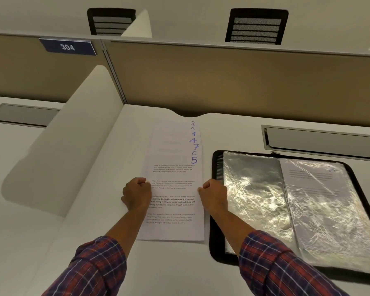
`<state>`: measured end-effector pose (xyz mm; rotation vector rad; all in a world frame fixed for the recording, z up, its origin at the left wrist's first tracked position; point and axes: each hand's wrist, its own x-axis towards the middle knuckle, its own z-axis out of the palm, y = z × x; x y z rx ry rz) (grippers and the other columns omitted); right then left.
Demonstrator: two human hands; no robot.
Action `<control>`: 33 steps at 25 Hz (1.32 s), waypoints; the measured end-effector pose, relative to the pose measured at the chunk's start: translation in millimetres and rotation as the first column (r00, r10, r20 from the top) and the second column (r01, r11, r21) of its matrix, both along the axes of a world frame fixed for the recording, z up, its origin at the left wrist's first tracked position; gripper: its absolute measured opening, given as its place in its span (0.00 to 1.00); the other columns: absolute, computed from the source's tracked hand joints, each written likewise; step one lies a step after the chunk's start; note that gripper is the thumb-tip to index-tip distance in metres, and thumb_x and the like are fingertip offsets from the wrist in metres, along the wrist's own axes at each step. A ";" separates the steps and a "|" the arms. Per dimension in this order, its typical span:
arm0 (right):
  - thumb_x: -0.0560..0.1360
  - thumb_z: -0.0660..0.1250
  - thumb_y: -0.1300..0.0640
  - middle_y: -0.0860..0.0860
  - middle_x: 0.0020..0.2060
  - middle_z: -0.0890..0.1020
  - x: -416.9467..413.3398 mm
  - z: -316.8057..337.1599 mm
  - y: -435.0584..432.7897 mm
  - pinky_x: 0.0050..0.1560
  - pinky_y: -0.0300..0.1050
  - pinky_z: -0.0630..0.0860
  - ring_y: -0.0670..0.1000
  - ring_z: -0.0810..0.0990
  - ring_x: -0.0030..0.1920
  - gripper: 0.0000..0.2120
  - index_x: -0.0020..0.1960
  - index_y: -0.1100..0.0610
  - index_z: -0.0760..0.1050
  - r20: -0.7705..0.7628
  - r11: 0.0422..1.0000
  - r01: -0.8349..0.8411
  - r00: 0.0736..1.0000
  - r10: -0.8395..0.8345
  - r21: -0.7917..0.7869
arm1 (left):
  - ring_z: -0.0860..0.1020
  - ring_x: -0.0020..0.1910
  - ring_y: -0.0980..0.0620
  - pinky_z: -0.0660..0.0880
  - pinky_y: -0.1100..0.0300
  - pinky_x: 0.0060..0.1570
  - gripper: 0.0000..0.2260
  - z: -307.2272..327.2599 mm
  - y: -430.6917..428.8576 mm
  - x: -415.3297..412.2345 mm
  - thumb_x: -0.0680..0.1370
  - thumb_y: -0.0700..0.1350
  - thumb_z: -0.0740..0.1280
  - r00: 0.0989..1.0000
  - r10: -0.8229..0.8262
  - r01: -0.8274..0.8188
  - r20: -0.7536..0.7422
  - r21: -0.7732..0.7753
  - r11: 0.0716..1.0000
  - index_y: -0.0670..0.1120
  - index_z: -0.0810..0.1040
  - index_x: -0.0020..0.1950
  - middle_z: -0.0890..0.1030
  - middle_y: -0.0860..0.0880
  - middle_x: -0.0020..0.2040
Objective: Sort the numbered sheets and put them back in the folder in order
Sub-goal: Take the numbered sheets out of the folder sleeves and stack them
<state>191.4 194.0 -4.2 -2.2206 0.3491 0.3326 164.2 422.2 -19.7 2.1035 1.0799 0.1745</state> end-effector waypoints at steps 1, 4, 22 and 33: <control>0.77 0.73 0.58 0.48 0.40 0.81 -0.1 0.1 -0.2 0.34 0.36 0.73 0.44 0.80 0.39 0.04 0.46 0.57 0.79 0.002 1.000 -0.009 1.000 0.009 -0.004 | 0.82 0.53 0.44 0.73 0.42 0.67 0.10 0.3 0.8 0.3 0.79 0.42 0.68 1.000 -0.002 0.002 -0.002 0.002 1.000 0.46 0.85 0.59 0.86 0.47 0.55; 0.76 0.75 0.57 0.50 0.41 0.81 -2.4 1.6 0.5 0.36 0.37 0.76 0.48 0.81 0.39 0.07 0.46 0.58 0.78 0.010 1.000 -0.024 1.000 0.024 0.006 | 0.82 0.55 0.44 0.72 0.42 0.68 0.11 -0.4 4.6 1.3 0.79 0.43 0.70 1.000 -0.011 0.011 0.002 0.002 1.000 0.47 0.84 0.60 0.85 0.47 0.57; 0.84 0.59 0.43 0.57 0.84 0.54 -66.2 2.3 -143.5 0.83 0.56 0.53 0.57 0.52 0.84 0.35 0.84 0.58 0.54 0.207 0.829 -0.196 0.914 0.348 -0.524 | 0.54 0.83 0.40 0.52 0.41 0.81 0.35 17.6 -144.8 -9.8 0.82 0.64 0.60 0.730 -0.652 0.663 -0.203 0.439 0.606 0.45 0.60 0.83 0.58 0.41 0.84; 0.83 0.60 0.41 0.63 0.83 0.56 -126.2 -16.0 -335.5 0.80 0.63 0.58 0.63 0.56 0.82 0.40 0.83 0.67 0.54 0.131 0.803 0.088 0.991 -0.012 -0.590 | 0.45 0.85 0.44 0.45 0.44 0.82 0.38 8.2 -306.6 -39.0 0.82 0.68 0.53 0.481 -0.835 0.840 -0.267 0.412 0.352 0.47 0.52 0.85 0.48 0.43 0.86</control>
